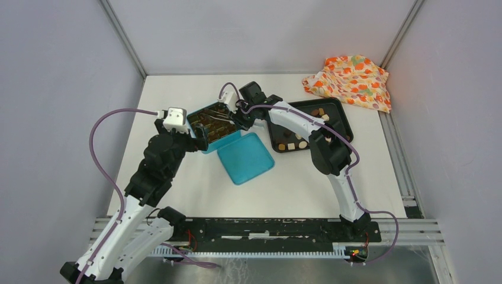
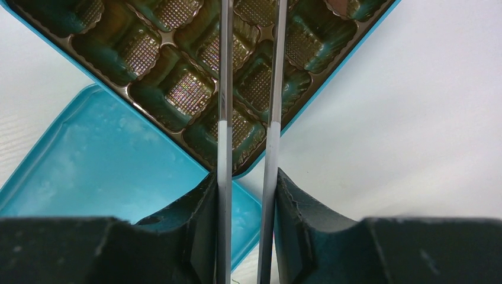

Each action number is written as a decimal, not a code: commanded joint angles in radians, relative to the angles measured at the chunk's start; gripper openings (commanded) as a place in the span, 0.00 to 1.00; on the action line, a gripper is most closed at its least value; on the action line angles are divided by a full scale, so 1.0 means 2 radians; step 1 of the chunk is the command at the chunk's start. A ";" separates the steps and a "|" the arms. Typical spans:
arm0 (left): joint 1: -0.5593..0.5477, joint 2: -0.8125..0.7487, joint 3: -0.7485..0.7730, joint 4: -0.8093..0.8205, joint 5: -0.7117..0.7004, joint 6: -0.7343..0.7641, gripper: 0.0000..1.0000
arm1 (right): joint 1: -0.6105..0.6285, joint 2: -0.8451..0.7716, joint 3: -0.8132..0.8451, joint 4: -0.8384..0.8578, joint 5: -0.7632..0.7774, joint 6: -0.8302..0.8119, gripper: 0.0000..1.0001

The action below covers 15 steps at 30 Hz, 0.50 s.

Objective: Pack the chocolate
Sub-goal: Place the fake chocolate in the packing box.

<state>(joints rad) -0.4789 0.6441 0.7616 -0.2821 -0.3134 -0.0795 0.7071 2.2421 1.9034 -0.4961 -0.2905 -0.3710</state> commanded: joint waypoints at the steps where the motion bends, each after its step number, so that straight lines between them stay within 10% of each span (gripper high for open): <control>1: 0.003 -0.006 0.001 0.017 -0.001 0.004 1.00 | 0.003 -0.010 0.012 0.009 -0.007 0.001 0.39; 15: 0.005 -0.013 -0.002 0.019 -0.003 0.005 1.00 | 0.000 -0.080 -0.004 0.010 -0.027 0.007 0.38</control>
<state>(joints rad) -0.4770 0.6361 0.7616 -0.2821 -0.3134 -0.0795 0.7071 2.2177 1.8988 -0.5045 -0.3149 -0.3676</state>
